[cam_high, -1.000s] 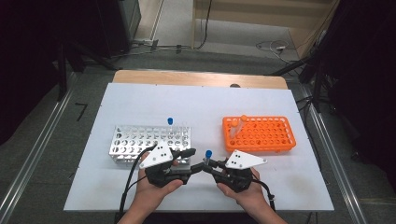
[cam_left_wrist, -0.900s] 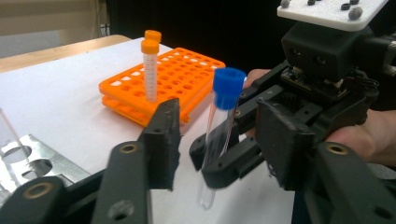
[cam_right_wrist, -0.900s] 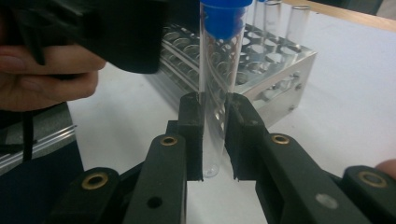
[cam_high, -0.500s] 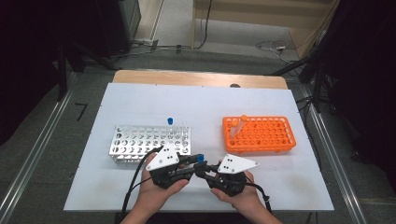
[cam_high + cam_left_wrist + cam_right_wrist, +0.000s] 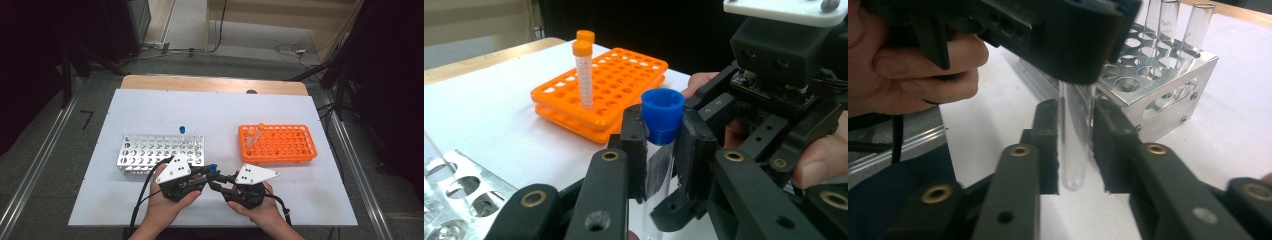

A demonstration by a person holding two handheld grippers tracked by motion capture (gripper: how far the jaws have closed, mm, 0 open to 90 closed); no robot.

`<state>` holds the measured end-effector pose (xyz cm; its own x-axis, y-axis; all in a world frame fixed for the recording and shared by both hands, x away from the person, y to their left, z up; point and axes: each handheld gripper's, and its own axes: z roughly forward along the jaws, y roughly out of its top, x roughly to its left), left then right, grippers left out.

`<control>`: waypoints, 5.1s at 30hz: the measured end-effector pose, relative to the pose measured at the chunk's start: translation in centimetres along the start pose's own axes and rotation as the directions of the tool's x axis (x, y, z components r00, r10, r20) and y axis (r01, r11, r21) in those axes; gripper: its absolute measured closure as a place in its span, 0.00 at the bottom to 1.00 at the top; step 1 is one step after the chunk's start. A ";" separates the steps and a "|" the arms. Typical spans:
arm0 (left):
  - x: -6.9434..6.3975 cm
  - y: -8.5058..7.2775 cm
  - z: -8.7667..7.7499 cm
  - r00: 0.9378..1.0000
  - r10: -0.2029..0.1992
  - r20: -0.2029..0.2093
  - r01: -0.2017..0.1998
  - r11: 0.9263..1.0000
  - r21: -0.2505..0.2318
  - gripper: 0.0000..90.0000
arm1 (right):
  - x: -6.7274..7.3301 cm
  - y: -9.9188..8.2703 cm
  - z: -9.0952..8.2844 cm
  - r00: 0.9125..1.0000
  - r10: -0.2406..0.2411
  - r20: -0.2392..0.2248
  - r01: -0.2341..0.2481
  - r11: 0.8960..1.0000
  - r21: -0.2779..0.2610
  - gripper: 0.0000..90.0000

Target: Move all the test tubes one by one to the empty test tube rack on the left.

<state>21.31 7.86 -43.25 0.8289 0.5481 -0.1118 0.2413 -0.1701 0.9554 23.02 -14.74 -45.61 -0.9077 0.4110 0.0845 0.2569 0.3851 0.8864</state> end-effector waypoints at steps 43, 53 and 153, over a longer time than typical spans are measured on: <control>7.6 2.0 -5.7 0.963 -0.060 -0.262 0.042 0.996 -0.075 0.85 | -7.1 -3.9 -9.3 0.964 0.135 0.231 -0.126 0.991 -0.052 0.00; 10.0 2.1 -4.9 0.942 -0.084 -0.325 0.058 0.995 -0.086 0.85 | -7.9 -4.0 -9.8 0.956 0.149 0.252 -0.135 0.988 -0.074 0.02; 2.6 -2.5 -5.9 0.962 -0.117 -0.247 0.109 0.993 -0.047 0.00 | -14.7 -2.2 -1.5 0.843 0.271 0.465 -0.253 0.962 -0.101 0.73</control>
<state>19.85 14.56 -44.33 0.6443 0.7495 -0.1521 0.3060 -0.0704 0.9494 35.24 -22.91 -48.13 -0.5413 0.8349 0.0996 0.4436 0.1829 0.8773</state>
